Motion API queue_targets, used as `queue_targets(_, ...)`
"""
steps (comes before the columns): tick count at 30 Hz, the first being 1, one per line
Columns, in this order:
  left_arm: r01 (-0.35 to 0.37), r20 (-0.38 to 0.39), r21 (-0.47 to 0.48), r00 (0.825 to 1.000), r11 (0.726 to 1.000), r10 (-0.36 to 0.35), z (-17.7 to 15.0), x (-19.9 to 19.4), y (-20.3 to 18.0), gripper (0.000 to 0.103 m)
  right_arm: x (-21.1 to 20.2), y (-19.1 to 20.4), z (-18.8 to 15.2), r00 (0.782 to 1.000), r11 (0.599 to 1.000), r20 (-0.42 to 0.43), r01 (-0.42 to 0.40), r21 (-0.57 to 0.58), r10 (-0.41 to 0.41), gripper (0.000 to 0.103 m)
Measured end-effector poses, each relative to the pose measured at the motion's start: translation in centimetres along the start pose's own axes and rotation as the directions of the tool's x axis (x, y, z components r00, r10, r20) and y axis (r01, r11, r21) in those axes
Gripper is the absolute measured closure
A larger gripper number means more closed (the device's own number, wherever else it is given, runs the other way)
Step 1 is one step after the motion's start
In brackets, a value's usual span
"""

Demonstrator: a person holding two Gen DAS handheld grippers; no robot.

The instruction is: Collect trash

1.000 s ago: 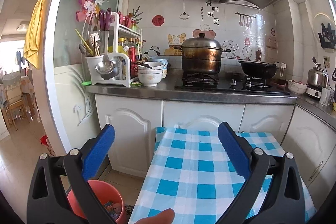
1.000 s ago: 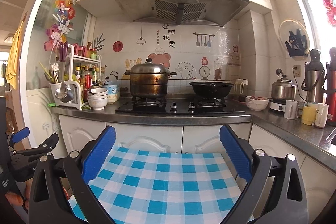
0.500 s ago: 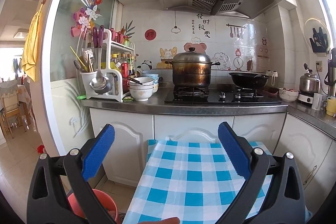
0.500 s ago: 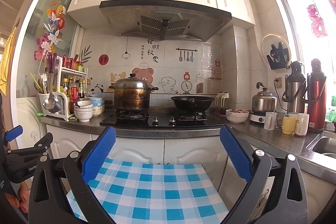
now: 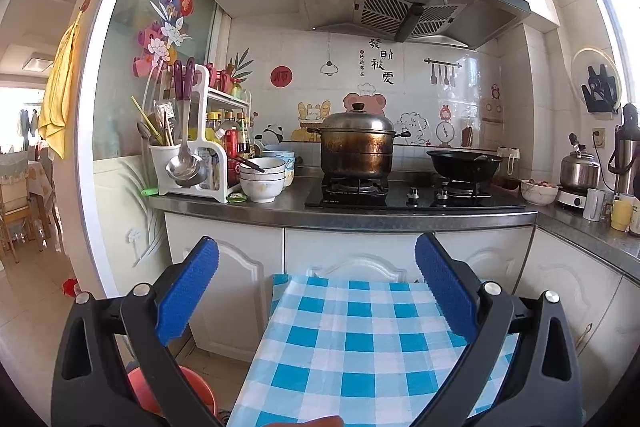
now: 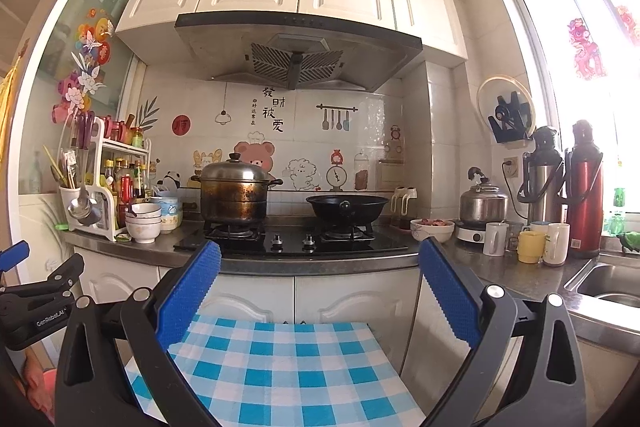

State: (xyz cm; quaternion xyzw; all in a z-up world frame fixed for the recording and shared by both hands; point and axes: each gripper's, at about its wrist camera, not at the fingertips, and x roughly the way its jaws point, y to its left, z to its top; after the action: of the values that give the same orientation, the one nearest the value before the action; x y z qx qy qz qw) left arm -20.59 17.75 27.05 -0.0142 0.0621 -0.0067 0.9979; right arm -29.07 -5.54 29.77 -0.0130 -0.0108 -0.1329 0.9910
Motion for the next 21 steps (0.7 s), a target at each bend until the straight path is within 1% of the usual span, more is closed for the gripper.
queue_targets(9,0.026,0.011,-0.001,1.0,1.0,-0.026,0.3,-0.8,-0.3,0.004,0.0,-0.9,0.0,1.0,1.0,-0.008,0.011,0.027,-0.011,0.005)
queue_targets(14,0.039,0.02,0.0,0.999,0.999,-0.039,0.5,-1.2,-0.5,0.004,0.0,-1.0,-0.3,0.999,0.999,-0.017,0.027,0.02,-0.027,0.005)
queue_targets(18,0.058,0.008,-0.011,0.998,0.998,-0.058,0.4,-1.2,-0.7,0.004,0.5,-1.0,-1.1,0.999,0.999,-0.045,0.03,0.019,-0.029,0.005)
queue_targets(21,0.08,-0.022,-0.025,0.997,0.996,-0.08,-0.3,-0.7,-0.9,0.004,1.6,-0.6,-2.7,0.995,0.999,-0.095,0.039,-0.004,-0.039,0.005)
